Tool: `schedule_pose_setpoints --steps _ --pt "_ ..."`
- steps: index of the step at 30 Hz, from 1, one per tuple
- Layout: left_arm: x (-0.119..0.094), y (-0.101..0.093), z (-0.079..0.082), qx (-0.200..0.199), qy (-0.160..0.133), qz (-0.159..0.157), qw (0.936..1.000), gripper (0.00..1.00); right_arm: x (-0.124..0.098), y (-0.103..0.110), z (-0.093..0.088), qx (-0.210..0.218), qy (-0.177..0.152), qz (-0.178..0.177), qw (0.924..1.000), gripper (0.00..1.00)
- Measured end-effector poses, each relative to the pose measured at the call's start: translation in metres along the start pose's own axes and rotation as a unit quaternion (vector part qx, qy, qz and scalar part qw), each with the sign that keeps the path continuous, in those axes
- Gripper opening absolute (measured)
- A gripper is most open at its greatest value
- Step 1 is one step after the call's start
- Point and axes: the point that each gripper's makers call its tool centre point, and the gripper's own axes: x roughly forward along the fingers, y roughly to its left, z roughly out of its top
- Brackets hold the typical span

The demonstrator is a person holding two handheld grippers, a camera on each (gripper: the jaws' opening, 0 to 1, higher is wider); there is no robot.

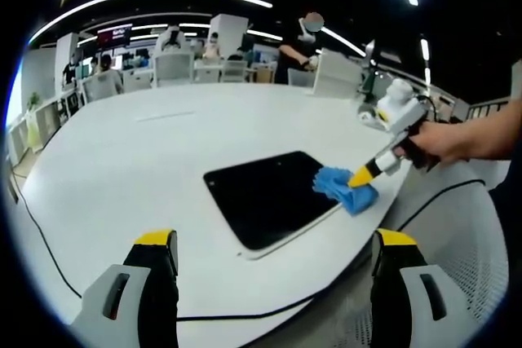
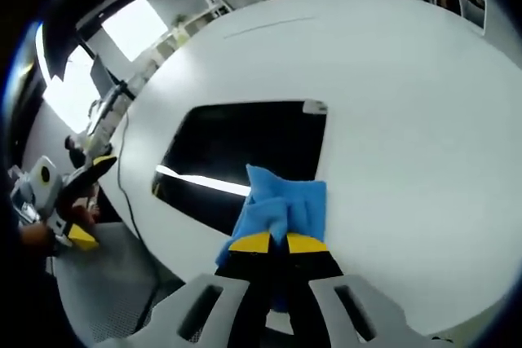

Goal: Wipe the mirror surface with the cleaning cloth until all visible marks leave the cleaned area.

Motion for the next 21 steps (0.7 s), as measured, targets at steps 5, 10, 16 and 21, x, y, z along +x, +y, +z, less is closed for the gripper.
schedule_pose_setpoints --steps 5,10,16,21 --pt "0.0 0.001 0.0 -0.001 0.0 0.001 1.0 1.0 0.004 -0.003 0.008 -0.005 0.0 -0.003 1.0 0.0" --pt "0.0 0.001 0.001 -0.001 -0.001 0.002 1.0 1.0 0.007 -0.007 0.016 -0.006 0.002 -0.005 1.0 0.0" --pt "0.0 0.001 0.001 -0.001 -0.002 0.003 1.0 1.0 0.01 -0.009 0.023 -0.01 0.003 -0.006 0.9999 0.0" --pt "0.0 0.001 0.0 -0.001 -0.002 0.002 1.0 1.0 0.013 -0.012 0.029 -0.013 0.001 -0.009 0.9999 0.0"
